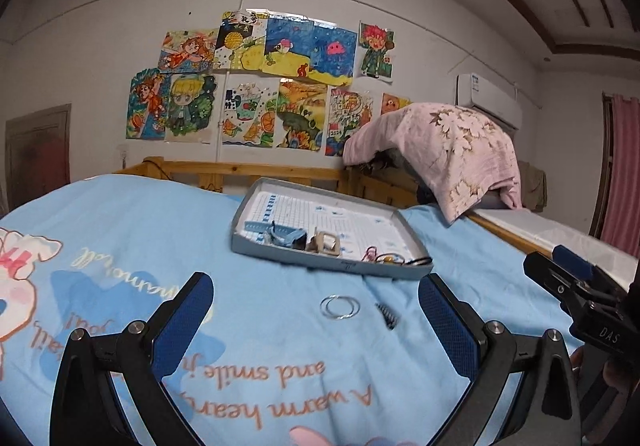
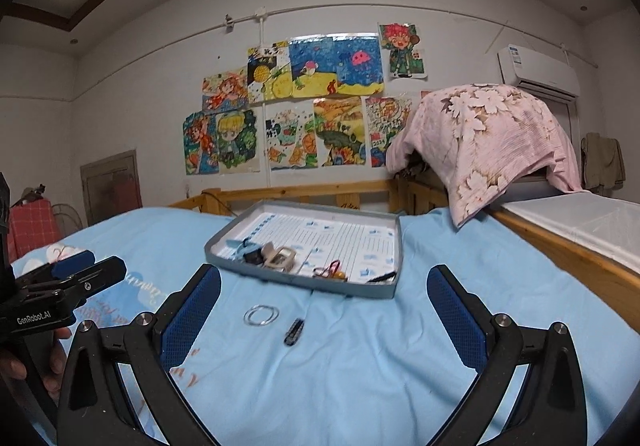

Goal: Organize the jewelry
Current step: 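Move the left tool to the silver hoop earrings while the right tool approaches the patterned hair clip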

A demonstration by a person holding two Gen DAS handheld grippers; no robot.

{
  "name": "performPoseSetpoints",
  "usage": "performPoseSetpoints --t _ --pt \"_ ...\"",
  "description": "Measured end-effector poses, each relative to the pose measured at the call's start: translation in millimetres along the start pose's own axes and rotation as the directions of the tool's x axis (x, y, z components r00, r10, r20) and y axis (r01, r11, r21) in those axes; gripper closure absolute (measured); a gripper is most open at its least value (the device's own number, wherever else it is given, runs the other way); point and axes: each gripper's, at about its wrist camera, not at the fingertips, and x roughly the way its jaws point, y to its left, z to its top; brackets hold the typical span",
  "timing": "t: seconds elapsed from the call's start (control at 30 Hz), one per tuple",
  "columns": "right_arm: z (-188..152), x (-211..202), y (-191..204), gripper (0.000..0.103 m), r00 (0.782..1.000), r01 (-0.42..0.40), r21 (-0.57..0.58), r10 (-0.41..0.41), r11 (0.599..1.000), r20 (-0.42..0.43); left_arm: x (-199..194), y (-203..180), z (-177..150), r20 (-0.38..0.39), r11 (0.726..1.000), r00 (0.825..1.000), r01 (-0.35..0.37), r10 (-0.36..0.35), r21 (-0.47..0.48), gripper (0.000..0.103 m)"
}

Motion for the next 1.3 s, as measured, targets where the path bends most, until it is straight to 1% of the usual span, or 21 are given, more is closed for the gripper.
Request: performPoseSetpoints --t 0.2,0.4,0.57,0.63,0.8,0.93,1.1,1.3 --pt "-1 3 8 0.002 1.000 -0.010 -0.015 0.010 1.000 -0.012 -1 2 0 -0.011 1.000 1.000 -0.013 0.013 0.004 0.000" --pt "21 25 10 0.002 1.000 -0.027 -0.031 0.027 0.999 0.001 12 6 16 0.008 0.999 1.000 -0.027 0.028 -0.020 0.000" --pt "42 46 11 0.002 0.999 -0.035 -0.026 0.036 0.999 0.032 30 9 32 0.023 0.999 0.999 -0.046 0.047 -0.026 0.000" --pt "47 54 11 0.002 0.998 -0.044 -0.021 0.045 0.999 0.033 41 12 38 0.023 0.998 0.998 -0.056 0.056 -0.035 0.000" --pt "56 80 10 0.002 0.999 -0.032 -0.017 0.032 0.999 0.034 69 14 46 0.012 0.996 0.996 -0.084 0.084 -0.033 0.000" --pt "57 99 6 0.002 0.999 -0.014 -0.017 0.014 1.000 0.041 88 16 49 0.013 0.995 0.995 -0.095 0.095 -0.038 0.000" --pt "53 126 0 0.002 1.000 0.005 -0.003 -0.005 1.000 0.016 110 18 47 0.007 0.993 0.994 -0.113 0.113 -0.029 0.000" --pt "37 148 -5 0.002 0.999 0.018 0.003 -0.018 1.000 -0.039 133 22 35 -0.050 0.992 0.991 -0.125 0.123 -0.027 0.000"
